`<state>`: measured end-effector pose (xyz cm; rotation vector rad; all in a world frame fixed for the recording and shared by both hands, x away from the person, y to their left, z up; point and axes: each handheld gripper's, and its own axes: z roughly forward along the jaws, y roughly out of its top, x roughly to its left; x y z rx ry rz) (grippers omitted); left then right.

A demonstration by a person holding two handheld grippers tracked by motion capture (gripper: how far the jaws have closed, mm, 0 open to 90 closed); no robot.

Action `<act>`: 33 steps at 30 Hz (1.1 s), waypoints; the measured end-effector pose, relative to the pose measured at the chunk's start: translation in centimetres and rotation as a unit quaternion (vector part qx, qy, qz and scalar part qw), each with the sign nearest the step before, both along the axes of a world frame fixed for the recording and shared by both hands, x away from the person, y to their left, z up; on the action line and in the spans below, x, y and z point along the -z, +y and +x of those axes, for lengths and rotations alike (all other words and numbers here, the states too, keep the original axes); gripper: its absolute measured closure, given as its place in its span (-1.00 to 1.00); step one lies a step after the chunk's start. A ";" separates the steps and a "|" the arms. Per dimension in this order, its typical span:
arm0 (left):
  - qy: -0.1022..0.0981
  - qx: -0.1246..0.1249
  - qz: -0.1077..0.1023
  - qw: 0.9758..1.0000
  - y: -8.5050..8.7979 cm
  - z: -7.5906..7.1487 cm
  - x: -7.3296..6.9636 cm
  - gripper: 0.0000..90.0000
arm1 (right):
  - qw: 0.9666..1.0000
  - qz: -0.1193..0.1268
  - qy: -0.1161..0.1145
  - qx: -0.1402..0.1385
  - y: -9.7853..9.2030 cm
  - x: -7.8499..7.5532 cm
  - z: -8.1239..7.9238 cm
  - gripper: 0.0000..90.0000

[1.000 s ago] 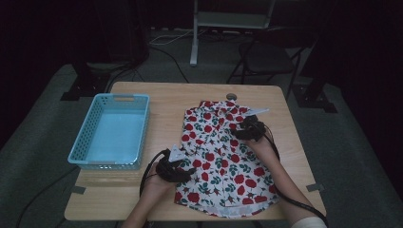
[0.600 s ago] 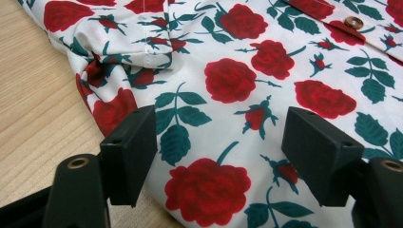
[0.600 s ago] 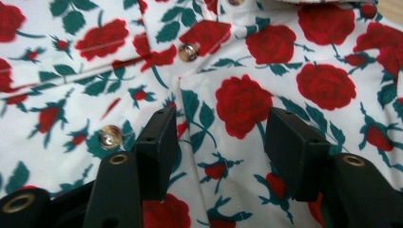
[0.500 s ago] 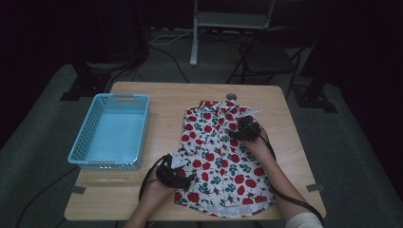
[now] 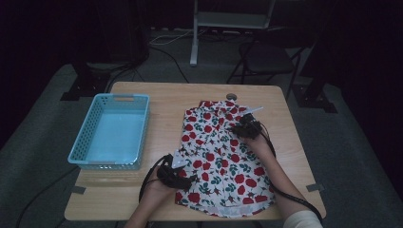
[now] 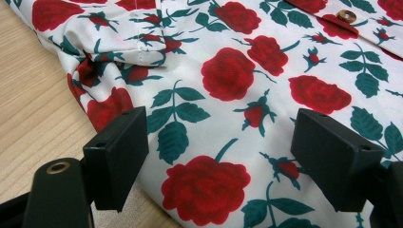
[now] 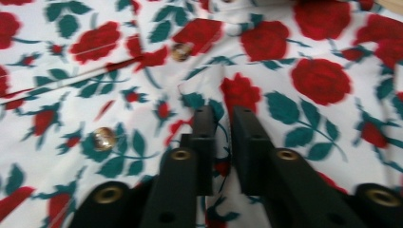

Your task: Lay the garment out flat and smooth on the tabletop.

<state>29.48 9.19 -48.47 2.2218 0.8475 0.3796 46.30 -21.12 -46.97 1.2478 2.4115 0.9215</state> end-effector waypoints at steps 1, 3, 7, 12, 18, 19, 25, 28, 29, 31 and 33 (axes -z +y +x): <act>0.000 0.000 0.000 1.000 0.0 0.0 0.0 -0.54 | 1.000 -0.002 0.000 0.004 -0.2 0.0 0.1 0.85; 0.000 0.000 0.000 1.000 0.0 0.0 0.0 -0.54 | 1.000 -0.001 -0.002 0.014 -0.5 -0.2 0.2 0.88; 0.000 0.002 0.000 1.000 0.0 0.0 0.0 -0.54 | 0.999 0.005 -0.011 0.034 -1.8 -0.9 0.3 0.89; 0.000 0.003 0.001 1.000 0.0 0.1 0.0 -0.54 | 0.997 0.012 -0.024 0.074 -4.5 -2.1 0.4 0.90; 0.000 0.003 0.002 1.000 -0.1 0.1 0.0 -0.54 | 0.992 0.000 -0.037 0.124 -8.0 -3.1 0.4 0.90; 0.001 0.003 0.001 1.000 -0.1 0.1 0.0 -0.54 | 0.991 0.000 -0.036 0.132 -8.6 -3.2 0.4 0.90; 0.001 0.009 0.002 1.000 -0.1 0.1 0.0 -0.54 | 0.982 -0.008 -0.049 0.180 -12.0 -3.8 0.3 0.90; 0.001 0.008 0.002 1.000 -0.1 0.1 0.0 -0.54 | 0.978 -0.015 -0.046 0.204 -13.3 -3.7 0.4 0.83; 0.001 0.009 0.002 1.000 -0.1 0.1 0.0 -0.54 | 0.976 -0.013 -0.044 0.212 -13.6 -3.6 0.4 0.68; 0.001 0.007 0.001 1.000 -0.1 0.1 0.0 -0.54 | 0.974 0.006 -0.034 0.224 -14.2 -3.1 0.5 0.20; 0.001 0.005 0.001 1.000 -0.1 0.1 0.0 -0.54 | 0.973 0.012 -0.018 0.228 -14.4 -2.5 0.5 0.02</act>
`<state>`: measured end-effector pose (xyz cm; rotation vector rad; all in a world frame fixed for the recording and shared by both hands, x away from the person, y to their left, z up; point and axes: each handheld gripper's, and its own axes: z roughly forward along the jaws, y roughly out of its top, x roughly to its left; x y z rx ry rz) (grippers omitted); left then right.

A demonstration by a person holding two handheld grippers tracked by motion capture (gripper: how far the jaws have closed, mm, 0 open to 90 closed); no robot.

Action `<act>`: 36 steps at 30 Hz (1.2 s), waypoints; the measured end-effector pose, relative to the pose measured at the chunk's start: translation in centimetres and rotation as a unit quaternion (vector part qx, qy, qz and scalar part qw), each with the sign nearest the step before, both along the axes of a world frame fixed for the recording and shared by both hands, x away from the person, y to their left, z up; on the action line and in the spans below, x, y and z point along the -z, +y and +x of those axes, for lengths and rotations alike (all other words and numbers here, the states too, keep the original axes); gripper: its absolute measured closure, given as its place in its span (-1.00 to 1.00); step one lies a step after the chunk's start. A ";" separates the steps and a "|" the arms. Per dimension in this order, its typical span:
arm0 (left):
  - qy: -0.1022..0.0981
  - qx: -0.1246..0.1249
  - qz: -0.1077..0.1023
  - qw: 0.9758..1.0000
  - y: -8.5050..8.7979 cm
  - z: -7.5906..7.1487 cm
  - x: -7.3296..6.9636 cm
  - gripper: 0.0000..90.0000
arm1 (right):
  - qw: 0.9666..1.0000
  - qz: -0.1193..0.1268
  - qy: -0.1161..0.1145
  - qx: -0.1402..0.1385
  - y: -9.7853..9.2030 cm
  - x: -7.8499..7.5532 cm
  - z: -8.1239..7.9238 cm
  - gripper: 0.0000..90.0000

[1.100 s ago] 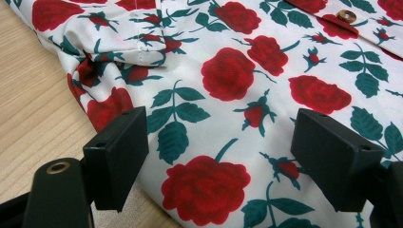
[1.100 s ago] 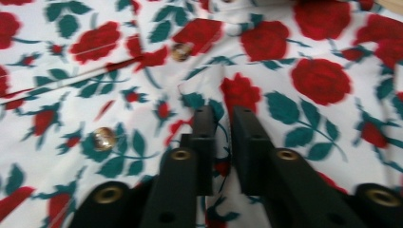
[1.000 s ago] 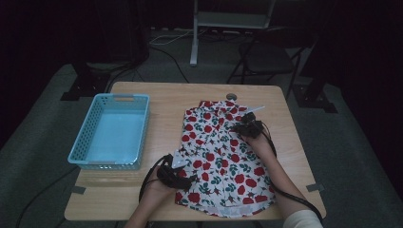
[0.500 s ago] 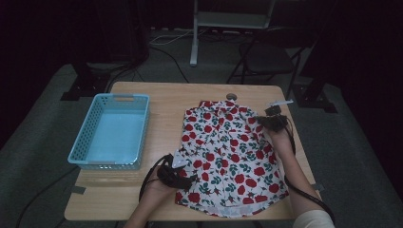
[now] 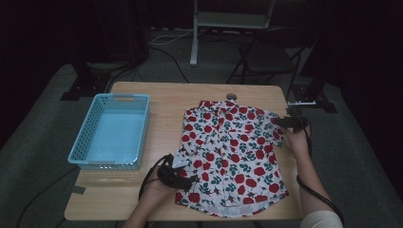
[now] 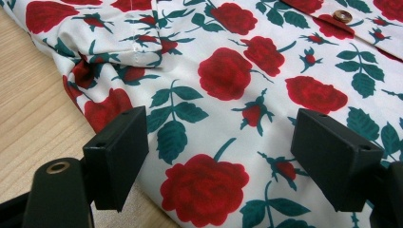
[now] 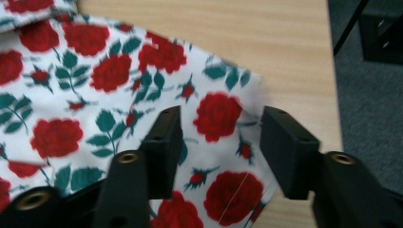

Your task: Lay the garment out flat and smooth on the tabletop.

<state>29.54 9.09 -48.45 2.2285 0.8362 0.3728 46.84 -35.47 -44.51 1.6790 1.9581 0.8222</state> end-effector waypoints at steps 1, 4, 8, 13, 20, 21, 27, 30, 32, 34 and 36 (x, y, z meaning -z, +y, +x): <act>0.000 0.000 0.000 1.000 0.0 0.0 0.0 -0.54 | 1.000 0.001 0.002 0.002 0.0 0.3 0.0 -0.10; 0.000 0.000 0.000 1.000 0.0 0.0 0.0 -0.54 | 1.000 0.011 0.010 0.009 0.0 0.8 -0.1 -0.35; 0.000 0.001 -0.001 1.000 0.0 0.0 0.0 -0.54 | 1.000 0.022 0.004 0.009 -0.1 1.1 -0.6 -0.66; 0.006 0.003 -0.010 1.000 0.0 0.1 0.0 -0.54 | 0.999 0.021 -0.024 -0.007 -0.2 1.1 -2.3 -0.68; 0.014 0.038 -0.009 0.999 -0.4 0.0 -0.5 -0.74 | 0.998 0.027 -0.025 -0.048 0.0 1.5 -5.3 -0.69; 0.010 0.038 -0.011 0.999 -0.5 -0.1 -0.6 -0.74 | 0.998 0.024 -0.024 -0.053 0.1 1.6 -5.8 -0.69; -0.026 0.088 -0.037 0.995 -0.5 -0.6 -1.8 -0.74 | 0.995 0.053 -0.046 -0.076 0.2 1.8 -9.3 -0.69; -0.032 0.105 -0.038 0.993 -0.8 -0.7 -2.1 -0.74 | 0.993 0.066 -0.057 -0.075 0.1 1.9 -11.0 -0.68; -0.033 0.111 -0.032 0.993 -1.0 -0.6 -2.2 -0.74 | 0.993 0.070 -0.062 -0.067 0.0 2.1 -12.3 -0.69; -0.037 0.111 -0.019 0.993 -1.2 -0.4 -2.3 -0.74 | 0.994 0.073 -0.065 -0.058 0.0 2.2 -13.6 -0.68; -0.039 0.119 -0.017 0.992 -1.3 -0.3 -2.4 -0.74 | 0.995 0.066 -0.063 -0.048 0.0 2.5 -15.1 -0.68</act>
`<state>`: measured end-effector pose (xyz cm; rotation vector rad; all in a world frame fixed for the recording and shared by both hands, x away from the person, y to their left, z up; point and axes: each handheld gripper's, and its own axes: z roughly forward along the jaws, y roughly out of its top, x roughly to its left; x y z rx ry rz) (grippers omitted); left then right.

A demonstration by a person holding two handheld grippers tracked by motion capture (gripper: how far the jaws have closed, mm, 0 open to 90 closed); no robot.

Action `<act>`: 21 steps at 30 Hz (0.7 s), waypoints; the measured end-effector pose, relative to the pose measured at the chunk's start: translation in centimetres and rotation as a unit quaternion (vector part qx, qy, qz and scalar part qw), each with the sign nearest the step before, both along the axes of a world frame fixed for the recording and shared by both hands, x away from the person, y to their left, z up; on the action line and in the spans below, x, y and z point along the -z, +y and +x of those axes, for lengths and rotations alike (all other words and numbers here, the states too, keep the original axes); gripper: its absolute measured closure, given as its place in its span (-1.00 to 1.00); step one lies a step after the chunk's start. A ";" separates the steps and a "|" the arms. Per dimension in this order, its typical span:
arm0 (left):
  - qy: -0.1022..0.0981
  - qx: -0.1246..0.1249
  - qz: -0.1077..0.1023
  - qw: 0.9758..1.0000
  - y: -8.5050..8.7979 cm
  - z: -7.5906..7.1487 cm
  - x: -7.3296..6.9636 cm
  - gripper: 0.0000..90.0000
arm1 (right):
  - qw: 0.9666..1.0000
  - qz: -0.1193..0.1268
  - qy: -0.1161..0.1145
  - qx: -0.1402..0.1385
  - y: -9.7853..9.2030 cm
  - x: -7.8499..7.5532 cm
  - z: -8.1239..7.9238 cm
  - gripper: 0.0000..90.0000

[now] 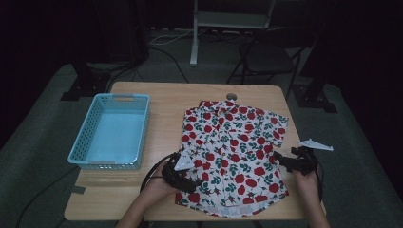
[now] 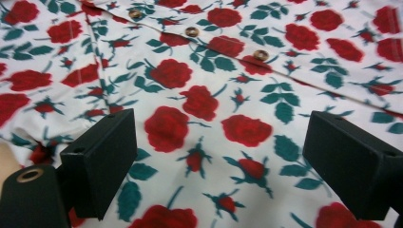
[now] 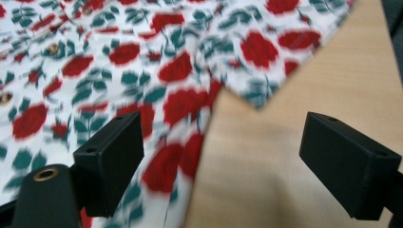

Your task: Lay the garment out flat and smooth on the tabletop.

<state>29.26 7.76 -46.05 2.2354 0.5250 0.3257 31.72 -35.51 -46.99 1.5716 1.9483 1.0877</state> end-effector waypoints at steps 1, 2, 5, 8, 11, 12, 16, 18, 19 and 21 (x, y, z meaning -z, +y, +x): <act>-0.001 0.005 -0.004 1.000 0.0 0.1 -0.1 -0.74 | 1.000 0.001 -0.002 0.001 0.0 0.1 -0.7 -0.68; -0.001 0.009 -0.007 1.000 -0.1 0.1 -0.2 -0.74 | 1.000 0.000 -0.006 0.004 0.0 0.2 -1.5 -0.68; -0.008 0.021 -0.006 1.000 -0.3 0.6 -0.8 -0.74 | 1.000 -0.002 -0.023 0.012 -0.1 0.3 -3.6 -0.69; -0.011 0.027 -0.007 1.000 -0.5 1.5 -1.3 -0.74 | 0.999 -0.011 -0.039 0.031 -0.1 0.5 -5.3 -0.68; -0.018 0.028 -0.013 0.999 -0.9 2.6 -2.1 -0.74 | 0.998 -0.002 -0.045 0.035 0.0 0.9 -6.9 -0.68; -0.023 0.029 -0.018 0.999 -0.9 3.0 -2.5 -0.74 | 0.998 0.000 -0.045 0.036 0.1 1.0 -7.4 -0.68; -0.048 0.017 -0.035 0.998 -1.4 4.9 -3.6 -0.65 | 0.996 -0.014 -0.070 0.053 0.6 1.5 -9.7 -0.68; -0.057 0.010 -0.032 0.998 -1.9 6.0 -3.9 -0.65 | 0.994 -0.020 -0.081 0.068 0.7 1.5 -10.7 -0.68; -0.055 0.007 -0.030 0.998 -2.2 6.5 -4.0 -0.64 | 0.993 -0.022 -0.086 0.073 0.7 1.5 -11.2 -0.68; -0.056 0.003 -0.028 0.998 -2.7 7.6 -4.1 -0.56 | 0.993 -0.028 -0.083 0.084 0.6 1.8 -12.0 -0.68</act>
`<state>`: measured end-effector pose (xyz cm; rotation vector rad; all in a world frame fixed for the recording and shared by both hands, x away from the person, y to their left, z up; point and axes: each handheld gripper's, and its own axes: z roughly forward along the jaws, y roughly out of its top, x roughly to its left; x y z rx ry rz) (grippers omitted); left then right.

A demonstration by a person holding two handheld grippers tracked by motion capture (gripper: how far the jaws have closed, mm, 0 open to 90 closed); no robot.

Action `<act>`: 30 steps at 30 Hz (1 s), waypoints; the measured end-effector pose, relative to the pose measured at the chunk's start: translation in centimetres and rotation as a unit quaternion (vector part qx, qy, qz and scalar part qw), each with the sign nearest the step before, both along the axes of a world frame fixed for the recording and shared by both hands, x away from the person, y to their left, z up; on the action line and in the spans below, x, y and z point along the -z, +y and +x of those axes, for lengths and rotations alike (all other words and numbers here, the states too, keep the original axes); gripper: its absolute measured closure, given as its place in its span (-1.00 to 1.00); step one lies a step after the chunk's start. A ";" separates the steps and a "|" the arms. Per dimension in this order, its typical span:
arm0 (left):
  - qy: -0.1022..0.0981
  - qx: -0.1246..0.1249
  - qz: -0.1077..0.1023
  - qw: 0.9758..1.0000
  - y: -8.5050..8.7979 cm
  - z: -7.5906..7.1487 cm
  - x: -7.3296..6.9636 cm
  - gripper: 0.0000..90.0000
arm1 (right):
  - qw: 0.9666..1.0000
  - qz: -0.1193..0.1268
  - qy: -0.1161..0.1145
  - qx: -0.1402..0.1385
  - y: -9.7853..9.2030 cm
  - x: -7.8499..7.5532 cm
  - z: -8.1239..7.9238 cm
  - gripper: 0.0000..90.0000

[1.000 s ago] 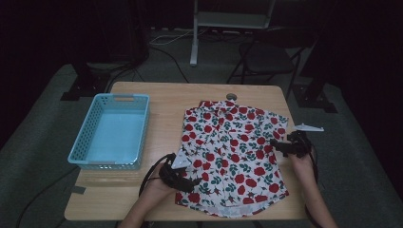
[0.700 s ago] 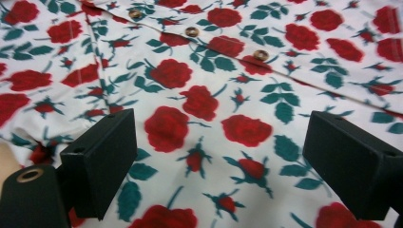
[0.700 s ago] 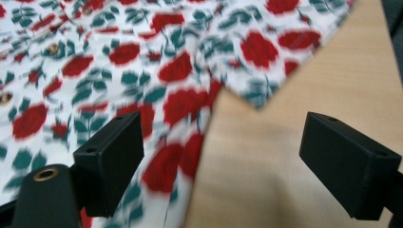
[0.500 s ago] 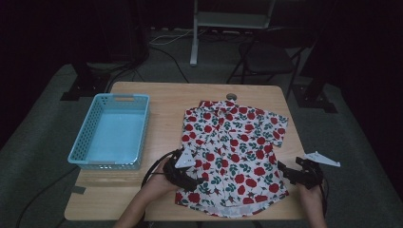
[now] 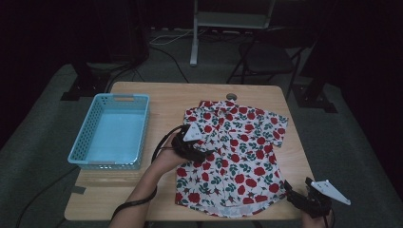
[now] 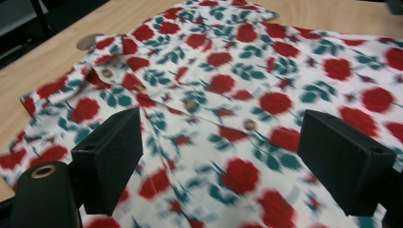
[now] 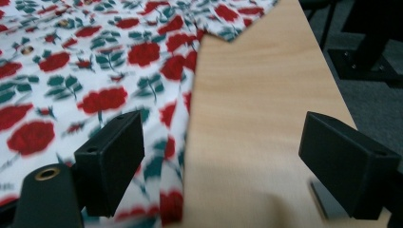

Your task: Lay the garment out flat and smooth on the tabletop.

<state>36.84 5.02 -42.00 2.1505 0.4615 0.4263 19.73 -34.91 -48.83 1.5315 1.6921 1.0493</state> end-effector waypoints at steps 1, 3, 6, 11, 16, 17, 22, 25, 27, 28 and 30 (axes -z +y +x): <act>0.001 0.000 0.003 1.000 -0.3 0.5 0.1 -0.54 | 1.000 0.001 0.000 0.003 -0.1 0.3 -0.3 -0.68; 0.006 -0.008 0.009 1.000 -0.9 1.6 0.2 -0.54 | 1.000 0.007 0.002 0.014 -0.4 0.9 -0.8 -0.67; 0.016 -0.012 0.013 1.000 -1.6 3.0 0.6 -0.44 | 1.000 0.024 0.005 0.013 -0.8 1.6 -1.0 -0.67; 0.039 -0.042 0.023 0.998 -2.3 5.4 1.5 -0.44 | 1.000 -0.003 -0.004 0.008 -0.2 2.0 -1.1 -0.67; 0.059 -0.059 0.037 0.996 -2.5 7.1 3.0 -0.44 | 1.000 -0.014 -0.006 0.010 0.0 2.3 -1.0 -0.67; 0.058 -0.061 0.040 0.996 -2.5 7.2 3.3 -0.44 | 1.000 -0.016 -0.005 0.008 0.0 2.3 -1.0 -0.67; 0.063 -0.076 0.066 0.993 -3.1 7.9 4.3 -0.33 | 1.000 -0.017 -0.001 0.009 0.0 2.4 -0.8 -0.67; 0.070 -0.092 0.092 0.989 -3.3 8.3 5.1 -0.33 | 1.000 -0.019 0.000 0.008 0.0 2.4 -0.8 -0.67; 0.085 -0.089 0.085 0.989 -3.0 8.5 5.4 -0.26 | 1.000 -0.015 0.006 0.004 0.0 2.3 -0.7 -0.67; 0.088 -0.091 0.083 0.988 -2.9 8.6 5.4 -0.21 | 1.000 -0.013 0.008 0.003 -0.1 2.3 -0.7 -0.67; 0.097 -0.080 0.074 0.989 -2.6 8.6 5.4 -0.07 | 1.000 -0.013 0.006 0.002 -0.2 2.3 -0.6 -0.67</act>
